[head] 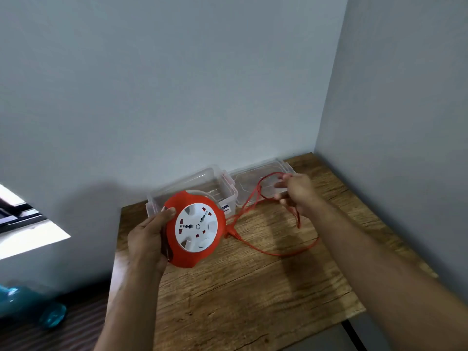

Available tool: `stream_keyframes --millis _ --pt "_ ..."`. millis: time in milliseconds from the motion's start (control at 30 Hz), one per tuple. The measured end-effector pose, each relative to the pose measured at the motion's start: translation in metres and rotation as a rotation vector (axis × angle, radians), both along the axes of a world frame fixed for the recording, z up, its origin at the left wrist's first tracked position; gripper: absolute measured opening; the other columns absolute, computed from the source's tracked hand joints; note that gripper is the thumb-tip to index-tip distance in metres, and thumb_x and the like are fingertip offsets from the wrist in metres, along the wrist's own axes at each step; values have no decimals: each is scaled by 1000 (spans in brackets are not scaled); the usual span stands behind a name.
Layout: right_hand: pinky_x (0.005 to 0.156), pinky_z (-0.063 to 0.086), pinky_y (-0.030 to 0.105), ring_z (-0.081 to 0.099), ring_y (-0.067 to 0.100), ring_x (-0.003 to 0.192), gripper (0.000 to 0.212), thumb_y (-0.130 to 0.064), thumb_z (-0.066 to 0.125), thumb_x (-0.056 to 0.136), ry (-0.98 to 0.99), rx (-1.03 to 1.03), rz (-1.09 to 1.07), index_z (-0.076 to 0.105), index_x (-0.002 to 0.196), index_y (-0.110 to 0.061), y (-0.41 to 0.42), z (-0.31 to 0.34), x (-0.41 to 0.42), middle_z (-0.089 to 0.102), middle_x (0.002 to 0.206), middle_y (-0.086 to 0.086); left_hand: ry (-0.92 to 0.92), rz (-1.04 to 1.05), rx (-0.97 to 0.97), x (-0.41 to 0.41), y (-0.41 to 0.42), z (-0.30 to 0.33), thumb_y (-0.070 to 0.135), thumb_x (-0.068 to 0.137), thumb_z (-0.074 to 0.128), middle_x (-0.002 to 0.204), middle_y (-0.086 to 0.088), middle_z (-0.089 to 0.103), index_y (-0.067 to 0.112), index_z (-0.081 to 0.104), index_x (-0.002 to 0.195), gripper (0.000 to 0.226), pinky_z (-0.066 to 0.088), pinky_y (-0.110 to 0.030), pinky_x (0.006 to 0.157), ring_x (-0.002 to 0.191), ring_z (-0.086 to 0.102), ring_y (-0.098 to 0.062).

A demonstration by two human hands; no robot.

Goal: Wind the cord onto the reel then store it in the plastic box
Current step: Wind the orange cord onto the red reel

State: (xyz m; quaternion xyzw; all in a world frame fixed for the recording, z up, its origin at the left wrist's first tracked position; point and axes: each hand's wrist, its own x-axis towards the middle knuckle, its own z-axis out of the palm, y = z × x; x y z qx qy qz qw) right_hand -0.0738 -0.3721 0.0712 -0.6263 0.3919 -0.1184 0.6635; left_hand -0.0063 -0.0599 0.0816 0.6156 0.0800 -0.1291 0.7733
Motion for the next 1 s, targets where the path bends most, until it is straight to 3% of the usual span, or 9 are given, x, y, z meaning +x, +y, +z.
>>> stream_keyframes --millis 67,133,267,333,433,500,600,800,1000 --pt "49 46 27 65 27 59 29 -23 52 99 258 -241 44 62 118 -3 -13 -6 -4 70 92 21 24 53 -65 2 3 -3 20 75 84 115 -20 77 10 77 102 30 60 -59 88 100 75 -43" --pt "75 52 31 67 28 94 45 -39 72 85 452 -527 363 65 122 -14 -14 -10 -14 70 113 11 40 89 -130 6 4 -4 16 79 80 118 -19 75 9 76 102 24 65 -47 71 87 77 -34" --pt "105 35 30 47 14 126 58 -57 62 90 264 -305 821 59 135 -21 30 30 -26 56 129 -13 36 88 -137 11 5 -7 19 79 80 111 -17 77 12 77 101 24 63 -38 61 76 78 -27" --pt "104 38 33 51 18 130 62 -65 51 92 149 -534 725 62 134 -22 49 36 -13 59 139 -3 29 97 -150 11 4 -7 17 78 80 110 -17 77 12 77 100 22 64 -38 62 77 78 -27" --pt "97 49 37 59 20 111 31 -31 61 97 -212 -1064 452 66 125 -18 79 34 -5 64 122 6 39 97 -185 9 0 -3 15 81 78 106 -14 78 12 77 98 17 64 -38 61 83 76 -30" --pt "96 50 40 57 23 110 33 -19 65 92 -398 -1337 660 64 126 -20 99 30 -6 62 119 7 46 85 -193 6 -3 -1 17 81 79 107 -17 78 10 76 103 24 65 -42 63 88 76 -34" --pt "98 46 46 54 29 121 49 -29 63 95 -266 -1576 978 49 141 -36 126 18 -4 53 135 10 43 62 -186 3 -5 4 20 74 84 116 -24 76 1 73 118 49 61 -59 85 104 73 -46" --pt "81 58 45 66 27 100 63 -51 54 95 -113 -1387 849 24 149 -43 149 14 -4 49 136 9 -9 79 -94 1 5 2 23 68 90 114 -22 77 6 77 114 51 58 -62 93 104 73 -48" --pt "92 50 46 60 35 114 66 -52 57 93 5 -1164 704 26 151 -41 171 19 -9 50 138 15 -46 78 -59 -12 -6 6 14 78 85 95 -13 81 10 79 100 23 66 -45 71 73 79 -29"
